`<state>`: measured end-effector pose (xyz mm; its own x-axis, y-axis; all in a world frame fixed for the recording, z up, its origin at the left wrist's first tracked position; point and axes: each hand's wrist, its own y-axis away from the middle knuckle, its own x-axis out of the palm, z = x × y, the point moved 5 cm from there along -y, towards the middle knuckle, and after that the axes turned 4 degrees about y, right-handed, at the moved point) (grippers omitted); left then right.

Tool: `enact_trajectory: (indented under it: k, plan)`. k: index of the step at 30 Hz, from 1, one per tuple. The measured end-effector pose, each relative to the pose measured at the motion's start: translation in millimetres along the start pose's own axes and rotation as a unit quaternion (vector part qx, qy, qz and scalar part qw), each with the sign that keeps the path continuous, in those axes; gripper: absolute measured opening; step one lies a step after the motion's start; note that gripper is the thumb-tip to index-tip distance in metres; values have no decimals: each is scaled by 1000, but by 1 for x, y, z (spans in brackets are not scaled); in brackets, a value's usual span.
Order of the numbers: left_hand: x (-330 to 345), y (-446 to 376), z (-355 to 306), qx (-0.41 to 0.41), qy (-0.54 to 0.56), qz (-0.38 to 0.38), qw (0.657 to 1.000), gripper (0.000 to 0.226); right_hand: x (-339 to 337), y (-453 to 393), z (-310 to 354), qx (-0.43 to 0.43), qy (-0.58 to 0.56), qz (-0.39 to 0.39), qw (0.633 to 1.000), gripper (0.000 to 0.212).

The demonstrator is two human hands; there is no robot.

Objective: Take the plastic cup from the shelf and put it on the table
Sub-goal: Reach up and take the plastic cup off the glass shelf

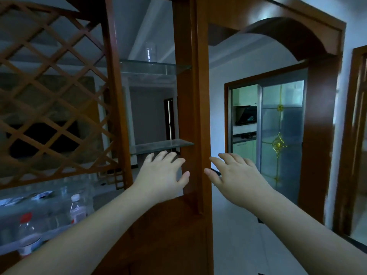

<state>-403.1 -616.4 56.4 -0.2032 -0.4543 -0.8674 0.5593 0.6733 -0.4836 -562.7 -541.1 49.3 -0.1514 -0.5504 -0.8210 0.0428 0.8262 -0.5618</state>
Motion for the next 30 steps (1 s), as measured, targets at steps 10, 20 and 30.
enact_trajectory:
  k: [10,20,30]
  plan:
    - [15,-96,35,-8,16,62,998,59,41,-106,-15,-22,-35,23,999,57]
    - [12,-161,134,-36,40,7,999,53,73,-227,24,-35,-93,40,994,58]
    - [-18,-236,187,-25,27,-72,997,47,50,-334,45,-48,-123,-6,991,58]
